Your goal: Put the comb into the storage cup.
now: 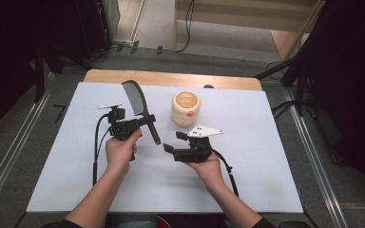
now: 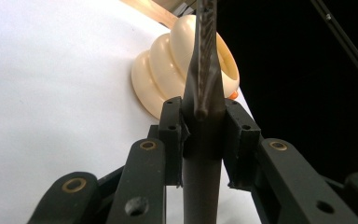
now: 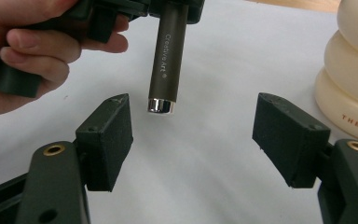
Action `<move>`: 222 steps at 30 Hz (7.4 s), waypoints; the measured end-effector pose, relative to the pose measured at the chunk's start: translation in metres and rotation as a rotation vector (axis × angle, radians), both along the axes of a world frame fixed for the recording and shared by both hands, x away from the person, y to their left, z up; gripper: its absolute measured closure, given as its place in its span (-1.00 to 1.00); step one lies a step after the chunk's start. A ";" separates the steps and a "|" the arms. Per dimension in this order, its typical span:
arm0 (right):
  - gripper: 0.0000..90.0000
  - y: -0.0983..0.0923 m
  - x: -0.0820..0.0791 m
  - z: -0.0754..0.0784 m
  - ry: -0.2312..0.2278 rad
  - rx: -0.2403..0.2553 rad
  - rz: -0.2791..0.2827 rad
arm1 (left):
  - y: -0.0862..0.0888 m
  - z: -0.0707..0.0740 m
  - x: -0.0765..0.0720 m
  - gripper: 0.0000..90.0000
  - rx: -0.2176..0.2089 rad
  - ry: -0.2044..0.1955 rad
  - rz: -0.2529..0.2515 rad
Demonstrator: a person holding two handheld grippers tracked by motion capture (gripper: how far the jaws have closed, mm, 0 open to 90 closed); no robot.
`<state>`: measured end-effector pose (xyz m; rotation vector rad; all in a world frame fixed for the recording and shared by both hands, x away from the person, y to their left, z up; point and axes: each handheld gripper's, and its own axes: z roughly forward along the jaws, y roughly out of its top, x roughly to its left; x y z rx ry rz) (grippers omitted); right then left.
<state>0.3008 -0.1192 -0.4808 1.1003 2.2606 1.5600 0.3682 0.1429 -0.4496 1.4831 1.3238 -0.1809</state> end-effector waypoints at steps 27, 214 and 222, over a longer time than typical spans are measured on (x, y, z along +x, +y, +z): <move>-0.41 -0.049 -0.017 0.006 0.012 -0.015 0.046 | -0.003 0.003 0.001 0.62 0.015 -0.024 -0.053; -0.43 -0.148 -0.068 -0.008 0.086 -0.089 0.014 | -0.114 0.031 0.121 0.61 0.189 -0.302 -0.248; -0.43 -0.148 -0.068 -0.008 0.087 -0.087 0.010 | -0.111 0.021 0.118 0.61 0.176 -0.295 -0.244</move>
